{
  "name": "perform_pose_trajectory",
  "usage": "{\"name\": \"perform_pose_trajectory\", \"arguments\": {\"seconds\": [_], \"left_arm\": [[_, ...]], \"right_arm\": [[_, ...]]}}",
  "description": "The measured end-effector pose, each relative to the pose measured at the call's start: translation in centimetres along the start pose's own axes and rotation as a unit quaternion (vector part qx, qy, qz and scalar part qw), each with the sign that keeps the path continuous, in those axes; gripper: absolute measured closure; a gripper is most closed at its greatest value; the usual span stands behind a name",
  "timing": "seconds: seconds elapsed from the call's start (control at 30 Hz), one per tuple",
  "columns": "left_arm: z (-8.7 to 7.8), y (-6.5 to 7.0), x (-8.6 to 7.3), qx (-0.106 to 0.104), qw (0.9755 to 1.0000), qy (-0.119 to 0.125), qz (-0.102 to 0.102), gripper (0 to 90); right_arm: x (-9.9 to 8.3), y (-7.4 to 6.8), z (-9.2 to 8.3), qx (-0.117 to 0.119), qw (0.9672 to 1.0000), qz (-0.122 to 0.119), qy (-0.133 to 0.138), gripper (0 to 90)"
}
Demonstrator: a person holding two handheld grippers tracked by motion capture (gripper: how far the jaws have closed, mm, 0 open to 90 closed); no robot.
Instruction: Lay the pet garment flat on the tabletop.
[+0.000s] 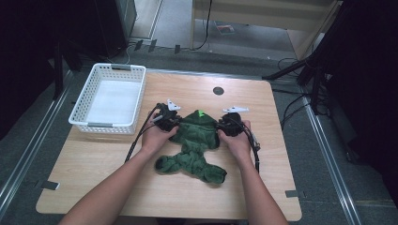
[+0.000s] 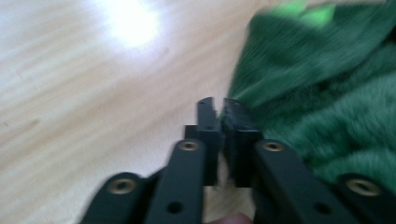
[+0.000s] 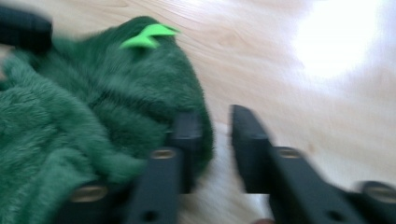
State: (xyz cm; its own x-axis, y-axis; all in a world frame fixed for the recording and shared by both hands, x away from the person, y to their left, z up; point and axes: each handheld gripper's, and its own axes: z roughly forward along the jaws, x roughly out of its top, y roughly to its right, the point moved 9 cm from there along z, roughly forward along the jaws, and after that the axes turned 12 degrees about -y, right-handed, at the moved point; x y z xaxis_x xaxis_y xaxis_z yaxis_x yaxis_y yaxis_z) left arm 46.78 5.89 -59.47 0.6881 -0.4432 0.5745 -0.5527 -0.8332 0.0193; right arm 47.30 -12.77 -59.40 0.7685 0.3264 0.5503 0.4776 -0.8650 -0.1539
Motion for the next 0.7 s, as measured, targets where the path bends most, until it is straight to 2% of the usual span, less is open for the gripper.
{"name": "perform_pose_trajectory", "arguments": {"seconds": [0.03,0.1,0.17,0.2,0.23,0.3,0.33,0.4,0.47,0.53,0.57,0.7], "left_arm": [[-0.4,0.2,0.1,-0.020,0.9997,0.013,-0.003,69.9],[-1.3,0.1,0.5,-0.050,0.9980,0.035,-0.015,59.9],[-2.0,-0.4,1.1,-0.078,0.9941,0.055,-0.050,56.4],[-2.3,-0.9,1.4,-0.084,0.9920,0.062,-0.071,56.2],[-2.4,-1.3,1.8,-0.092,0.9886,0.066,-0.099,56.2],[-2.3,-1.7,2.4,-0.099,0.9837,0.068,-0.133,57.3],[-2.0,-1.7,2.5,-0.100,0.9820,0.062,-0.148,57.8],[-0.9,-1.6,2.7,-0.088,0.9805,0.042,-0.171,58.4],[0.0,-1.1,2.5,-0.083,0.9814,0.024,-0.171,58.0],[0.6,-0.6,2.4,-0.064,0.9853,0.010,-0.158,57.8],[0.8,-0.5,2.2,-0.057,0.9865,0.004,-0.153,58.0],[1.6,0.1,1.7,-0.056,0.9882,-0.013,-0.142,59.1]], "right_arm": [[-0.3,0.1,-0.2,0.027,0.9994,0.019,-0.013,55.0],[-0.4,-0.1,-1.0,0.070,0.9972,0.023,-0.013,50.6],[-0.1,-0.1,-1.9,0.091,0.9952,0.034,-0.003,49.0],[0.2,-0.1,-2.4,0.098,0.9944,0.037,0.008,49.2],[0.6,0.0,-2.8,0.100,0.9939,0.040,0.023,50.4],[1.5,-0.1,-3.3,0.112,0.9909,0.053,0.053,56.6],[1.9,-0.1,-3.4,0.110,0.9895,0.065,0.068,59.4],[2.7,-0.3,-2.9,0.102,0.9873,0.091,0.082,60.1],[2.9,-0.7,-1.6,0.082,0.9881,0.108,0.073,61.5],[2.8,-0.9,-0.6,0.061,0.9910,0.105,0.056,62.2],[2.5,-0.9,0.0,0.047,0.9930,0.099,0.044,62.8],[1.6,-1.1,1.4,0.038,0.9949,0.092,0.015,66.3]]}}
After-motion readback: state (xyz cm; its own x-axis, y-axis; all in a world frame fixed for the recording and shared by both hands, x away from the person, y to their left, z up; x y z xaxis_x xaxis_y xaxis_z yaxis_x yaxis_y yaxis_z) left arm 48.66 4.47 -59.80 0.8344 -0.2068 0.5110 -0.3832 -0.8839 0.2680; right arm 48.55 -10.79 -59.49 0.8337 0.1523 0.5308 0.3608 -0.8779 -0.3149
